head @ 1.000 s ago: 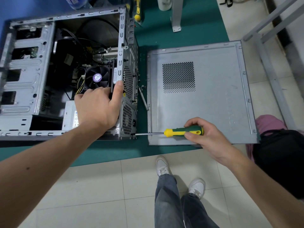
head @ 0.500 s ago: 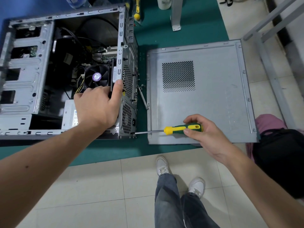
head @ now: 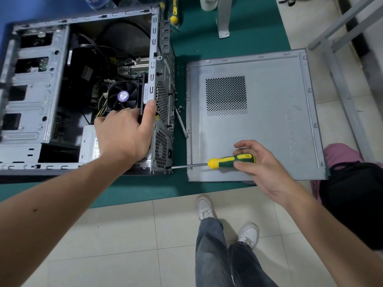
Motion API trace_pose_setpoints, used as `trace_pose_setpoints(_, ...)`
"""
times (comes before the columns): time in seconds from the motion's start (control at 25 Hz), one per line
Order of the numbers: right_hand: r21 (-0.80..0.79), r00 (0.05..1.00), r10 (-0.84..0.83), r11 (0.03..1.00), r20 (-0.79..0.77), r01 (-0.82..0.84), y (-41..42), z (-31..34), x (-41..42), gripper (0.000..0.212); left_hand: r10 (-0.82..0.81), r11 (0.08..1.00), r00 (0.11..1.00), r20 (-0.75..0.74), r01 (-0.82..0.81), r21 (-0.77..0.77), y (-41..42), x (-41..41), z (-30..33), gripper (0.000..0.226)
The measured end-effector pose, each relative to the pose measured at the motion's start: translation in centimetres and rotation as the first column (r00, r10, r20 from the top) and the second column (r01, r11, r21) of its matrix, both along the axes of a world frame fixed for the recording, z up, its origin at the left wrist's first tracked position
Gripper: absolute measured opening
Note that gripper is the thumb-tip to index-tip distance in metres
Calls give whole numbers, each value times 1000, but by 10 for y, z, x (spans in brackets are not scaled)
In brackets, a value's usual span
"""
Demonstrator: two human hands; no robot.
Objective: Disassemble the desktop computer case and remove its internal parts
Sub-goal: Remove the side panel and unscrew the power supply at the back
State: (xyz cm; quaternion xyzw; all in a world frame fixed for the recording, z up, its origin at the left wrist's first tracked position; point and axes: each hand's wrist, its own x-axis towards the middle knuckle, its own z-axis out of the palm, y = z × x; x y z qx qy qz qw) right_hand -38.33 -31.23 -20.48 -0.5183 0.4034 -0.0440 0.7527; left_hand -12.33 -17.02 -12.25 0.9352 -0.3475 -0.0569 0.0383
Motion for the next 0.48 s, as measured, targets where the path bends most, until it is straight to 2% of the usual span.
trace_pose_setpoints(0.08, 4, 1000, 26, 1000, -14, -26, 0, 2, 0, 41, -1, 1000, 1000, 1, 1, 1, 0, 0, 0, 75)
trace_pose_setpoints(0.2, -72, 990, 102, 991, -93, -109, 1, 4, 2, 21, -1, 1000, 1000, 3, 1, -1, 1, 0, 0, 75)
trace_pose_setpoints(0.28, -154, 958, 222, 956, -179, -250, 1, 6, 2, 8, -2, 1000, 1000, 3, 2, -3, 0, 0, -1, 76)
trace_pose_setpoints(0.36, -197, 926, 307, 916, -220, -350, -1, 5, 0, 12, -2, 1000, 1000, 5, 2, -6, 0, 1, -1, 75)
trace_pose_setpoints(0.48, -186, 954, 258, 941, -149, -284, -1, 6, -3, 11, -4, 1000, 1000, 1, 4, -10, 1, 0, -1, 75)
